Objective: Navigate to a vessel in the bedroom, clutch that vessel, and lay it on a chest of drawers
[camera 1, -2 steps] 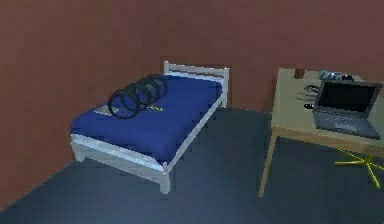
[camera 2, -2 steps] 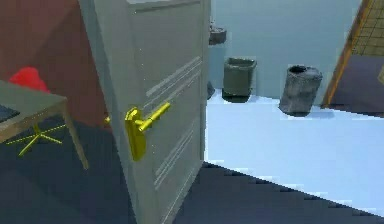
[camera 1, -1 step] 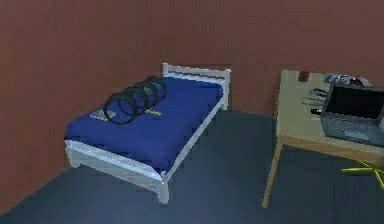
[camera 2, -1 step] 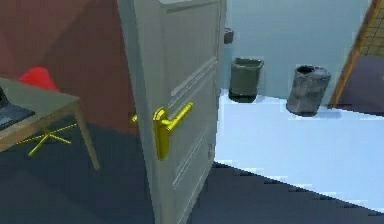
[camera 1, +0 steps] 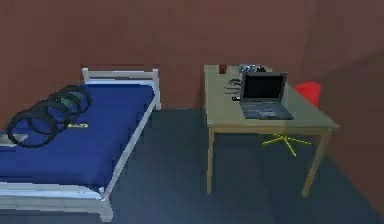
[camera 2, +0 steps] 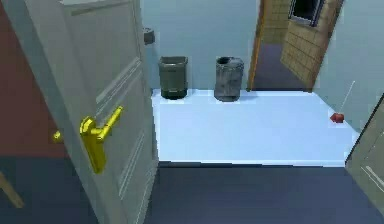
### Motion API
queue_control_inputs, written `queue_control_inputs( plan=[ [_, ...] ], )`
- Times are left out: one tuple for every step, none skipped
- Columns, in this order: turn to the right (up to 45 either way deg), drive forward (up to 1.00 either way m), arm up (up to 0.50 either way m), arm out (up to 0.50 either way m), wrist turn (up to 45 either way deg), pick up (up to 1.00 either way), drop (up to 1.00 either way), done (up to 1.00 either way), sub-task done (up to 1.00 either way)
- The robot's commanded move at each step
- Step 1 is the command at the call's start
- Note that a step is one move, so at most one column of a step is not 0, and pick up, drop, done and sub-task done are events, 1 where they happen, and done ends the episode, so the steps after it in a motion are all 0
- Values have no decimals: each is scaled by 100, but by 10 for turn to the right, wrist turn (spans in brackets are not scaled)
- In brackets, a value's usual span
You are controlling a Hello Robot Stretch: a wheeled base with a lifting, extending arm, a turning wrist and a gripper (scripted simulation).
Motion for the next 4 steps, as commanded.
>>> queue_control_inputs(
  plan=[
    [0, 70, 0, 0, 0, 0, 0, 0, 0],
    [-450, 0, 0, 0, 0, 0, 0, 0, 0],
    [-90, 0, 0, 0, 0, 0, 0, 0, 0],
    [360, 0, 0, 0, 0, 0, 0, 0, 0]
  ],
)
